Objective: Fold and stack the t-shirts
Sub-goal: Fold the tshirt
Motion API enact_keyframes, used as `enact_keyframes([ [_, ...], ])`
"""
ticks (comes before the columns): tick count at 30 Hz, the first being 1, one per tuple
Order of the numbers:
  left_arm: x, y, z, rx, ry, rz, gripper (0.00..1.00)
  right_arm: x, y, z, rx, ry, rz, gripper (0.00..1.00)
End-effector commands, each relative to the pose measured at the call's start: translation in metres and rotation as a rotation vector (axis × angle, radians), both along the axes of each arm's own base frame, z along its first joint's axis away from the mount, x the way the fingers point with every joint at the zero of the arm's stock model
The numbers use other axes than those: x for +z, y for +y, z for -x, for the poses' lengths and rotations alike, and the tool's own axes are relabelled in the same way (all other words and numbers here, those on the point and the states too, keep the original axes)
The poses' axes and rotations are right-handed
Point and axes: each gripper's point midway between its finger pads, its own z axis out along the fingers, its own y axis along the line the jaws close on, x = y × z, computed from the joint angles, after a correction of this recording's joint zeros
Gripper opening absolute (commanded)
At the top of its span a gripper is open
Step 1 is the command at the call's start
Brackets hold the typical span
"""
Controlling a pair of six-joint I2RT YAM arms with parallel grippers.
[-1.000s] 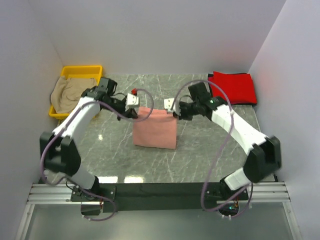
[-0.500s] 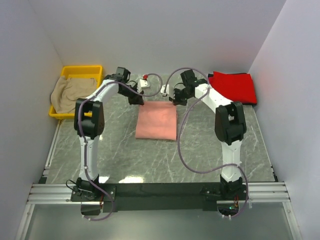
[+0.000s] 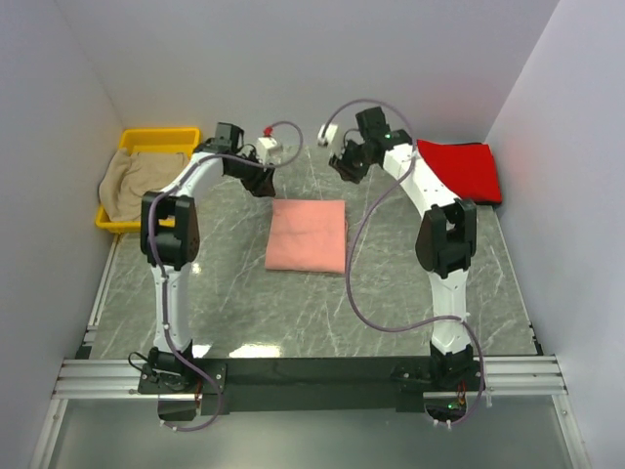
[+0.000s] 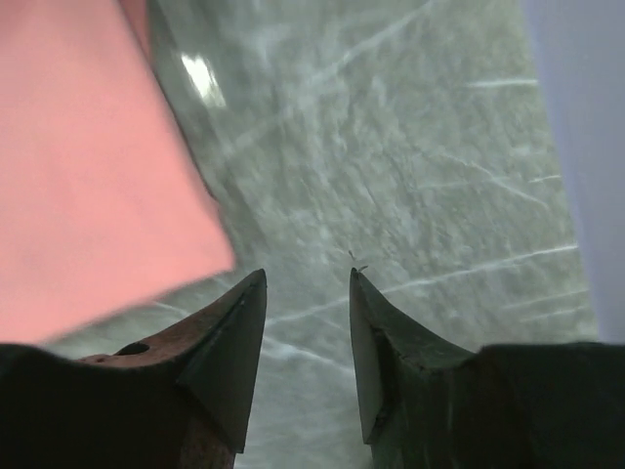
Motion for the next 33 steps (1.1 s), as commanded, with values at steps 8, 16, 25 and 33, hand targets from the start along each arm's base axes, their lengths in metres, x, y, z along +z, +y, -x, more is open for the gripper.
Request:
enact_keyframes([
  [8, 0.099, -0.044, 0.048, 0.194, 0.343, 0.517, 0.47, 0.028, 0.072, 0.085, -0.257, 0.691, -0.529, 0.37],
  [16, 0.037, -0.054, 0.038, 0.363, 0.61, 0.623, 0.37, -0.031, 0.069, 0.065, -0.407, 0.832, -0.615, 0.32],
  [25, -0.039, -0.032, -0.006, 0.497, 0.709, 0.581, 0.37, -0.093, 0.042, 0.009, -0.611, 0.776, -0.567, 0.36],
  [33, 0.047, -0.021, 0.012, 0.363, 0.557, 0.659, 0.43, 0.002, 0.04, 0.009, -0.475, 0.648, -0.652, 0.42],
])
